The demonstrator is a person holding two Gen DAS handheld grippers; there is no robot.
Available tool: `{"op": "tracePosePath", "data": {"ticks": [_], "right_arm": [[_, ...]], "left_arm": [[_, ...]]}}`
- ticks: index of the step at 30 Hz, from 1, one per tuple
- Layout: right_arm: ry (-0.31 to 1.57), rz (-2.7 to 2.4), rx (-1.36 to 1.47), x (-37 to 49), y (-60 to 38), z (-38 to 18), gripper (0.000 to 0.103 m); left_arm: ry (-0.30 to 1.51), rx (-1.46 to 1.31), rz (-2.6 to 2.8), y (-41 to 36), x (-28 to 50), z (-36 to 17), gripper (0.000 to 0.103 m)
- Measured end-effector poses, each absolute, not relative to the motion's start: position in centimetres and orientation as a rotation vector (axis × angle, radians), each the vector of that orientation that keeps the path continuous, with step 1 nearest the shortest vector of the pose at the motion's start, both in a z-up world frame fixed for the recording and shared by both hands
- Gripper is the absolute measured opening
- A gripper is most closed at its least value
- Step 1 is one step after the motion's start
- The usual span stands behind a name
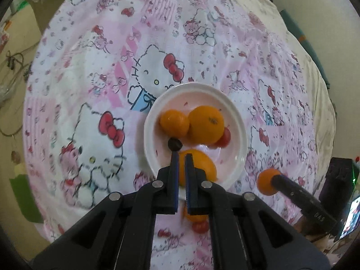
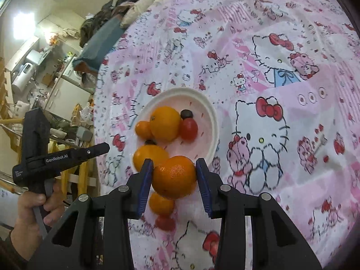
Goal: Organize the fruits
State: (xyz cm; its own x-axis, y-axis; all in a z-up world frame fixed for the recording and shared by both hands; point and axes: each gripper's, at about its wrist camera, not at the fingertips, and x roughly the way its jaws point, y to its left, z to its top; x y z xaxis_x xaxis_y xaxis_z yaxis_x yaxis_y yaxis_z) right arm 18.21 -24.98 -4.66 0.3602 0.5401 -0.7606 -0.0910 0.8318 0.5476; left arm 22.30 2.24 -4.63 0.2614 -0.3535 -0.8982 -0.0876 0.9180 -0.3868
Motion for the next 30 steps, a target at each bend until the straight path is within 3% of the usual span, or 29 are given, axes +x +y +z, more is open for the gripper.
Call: {"op": "tracePosePath", "data": {"ticks": [15, 17, 19, 21, 24, 26, 30], "right_arm": [[1.243, 0.427, 0.429, 23.0, -22.2, -9.2, 0.043], [1.246, 0.424, 0.451, 23.1, -22.5, -9.4, 0.043], [1.242, 0.421, 0.457, 23.2, -22.6, -9.3, 0.044], [1.246, 0.42, 0.457, 23.1, -22.6, -9.3, 0.044], [1.239, 0.42, 0.443, 22.9, -22.5, -9.0, 0.046], [1.228, 0.43, 0.444, 22.6, -22.6, -8.7, 0.067], [1.191, 0.422, 0.418, 22.2, -22.7, -7.7, 0.069]], "left_arm": [[1.421, -0.405, -0.166, 1.1, 24.8, -7.5, 0.004], [1.43, -0.412, -0.171, 1.0, 24.9, -7.7, 0.014], [1.424, -0.415, -0.17, 1.0, 24.8, -7.5, 0.042], [1.401, -0.405, -0.155, 0.9, 24.7, -7.1, 0.054], [1.385, -0.392, -0.155, 0.9, 24.7, -6.6, 0.056], [1.381, -0.394, -0.152, 1.0, 24.6, -6.5, 0.056], [1.383, -0.391, -0.152, 1.2, 24.1, -6.3, 0.056]]}}
